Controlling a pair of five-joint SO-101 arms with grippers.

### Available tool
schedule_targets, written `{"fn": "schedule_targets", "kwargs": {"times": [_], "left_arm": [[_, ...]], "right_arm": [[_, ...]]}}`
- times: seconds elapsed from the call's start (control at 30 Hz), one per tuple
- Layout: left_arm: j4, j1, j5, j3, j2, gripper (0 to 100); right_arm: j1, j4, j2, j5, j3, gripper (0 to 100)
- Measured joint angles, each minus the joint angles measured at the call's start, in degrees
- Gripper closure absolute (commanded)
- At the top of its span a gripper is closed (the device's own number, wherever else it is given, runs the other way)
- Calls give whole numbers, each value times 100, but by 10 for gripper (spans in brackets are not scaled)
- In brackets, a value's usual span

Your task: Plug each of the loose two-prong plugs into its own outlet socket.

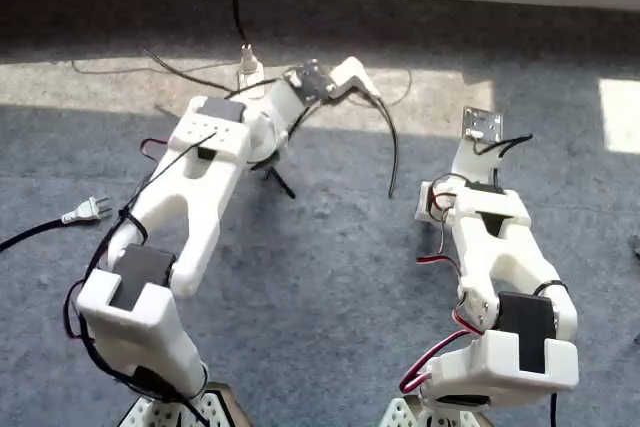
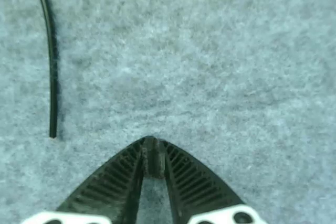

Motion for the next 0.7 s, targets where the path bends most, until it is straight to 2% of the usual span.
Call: {"fn": "schedule_targets", "kwargs": {"times": [0.13,0.2,0.4,0.57,0.7], "left_arm": [[0,-229,-26,-826,44,994],[0,-316,-299,-1240,220,994],[97,-615,-642,-2831,1679,986],[774,-888,-677,-4844,3376,821],[1336,-967,-185,-6655,4730,785]], "right_arm": [[0,0,0,0,0,991],[0,0,0,0,0,991],[0,0,0,0,0,991],[0,0,0,0,0,991],[0,0,0,0,0,991]]}}
